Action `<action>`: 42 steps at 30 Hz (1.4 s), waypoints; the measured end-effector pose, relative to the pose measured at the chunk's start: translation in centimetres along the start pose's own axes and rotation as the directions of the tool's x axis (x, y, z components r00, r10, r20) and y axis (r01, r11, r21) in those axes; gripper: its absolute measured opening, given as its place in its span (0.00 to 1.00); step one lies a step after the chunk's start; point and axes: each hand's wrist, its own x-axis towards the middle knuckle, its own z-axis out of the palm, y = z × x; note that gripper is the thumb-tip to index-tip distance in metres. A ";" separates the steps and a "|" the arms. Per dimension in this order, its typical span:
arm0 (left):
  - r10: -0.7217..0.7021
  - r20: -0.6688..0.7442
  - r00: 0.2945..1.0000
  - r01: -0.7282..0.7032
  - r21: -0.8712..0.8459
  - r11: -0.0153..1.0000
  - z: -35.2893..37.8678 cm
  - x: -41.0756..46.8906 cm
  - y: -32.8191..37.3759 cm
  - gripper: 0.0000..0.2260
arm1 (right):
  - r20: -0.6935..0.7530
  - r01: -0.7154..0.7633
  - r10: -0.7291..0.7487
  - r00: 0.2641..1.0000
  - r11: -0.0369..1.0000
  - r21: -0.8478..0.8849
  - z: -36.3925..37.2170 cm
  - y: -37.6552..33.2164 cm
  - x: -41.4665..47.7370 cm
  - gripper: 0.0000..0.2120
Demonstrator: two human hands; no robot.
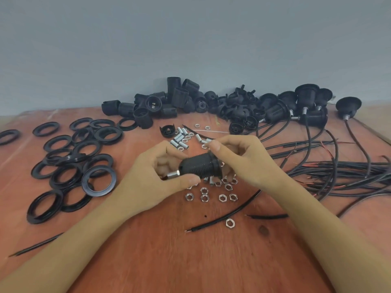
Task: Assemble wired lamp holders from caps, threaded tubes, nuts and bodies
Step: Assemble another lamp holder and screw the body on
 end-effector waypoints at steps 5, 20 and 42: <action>0.132 -0.073 0.989 -0.122 0.124 0.985 0.2 -0.3 -0.3 0.18 | -0.093 0.033 -0.040 0.995 0.997 -0.076 1.0 0.5 -0.2 0.29; 0.113 -0.242 0.964 -0.091 0.100 0.991 -0.3 0.3 -0.7 0.18 | -0.139 -0.106 0.113 0.984 0.993 0.055 0.9 -0.5 0.0 0.34; 0.197 -0.311 0.930 -0.137 0.203 0.970 0.1 0.0 -0.1 0.18 | -0.203 0.085 -0.099 0.974 0.994 -0.075 2.9 -0.1 -1.0 0.25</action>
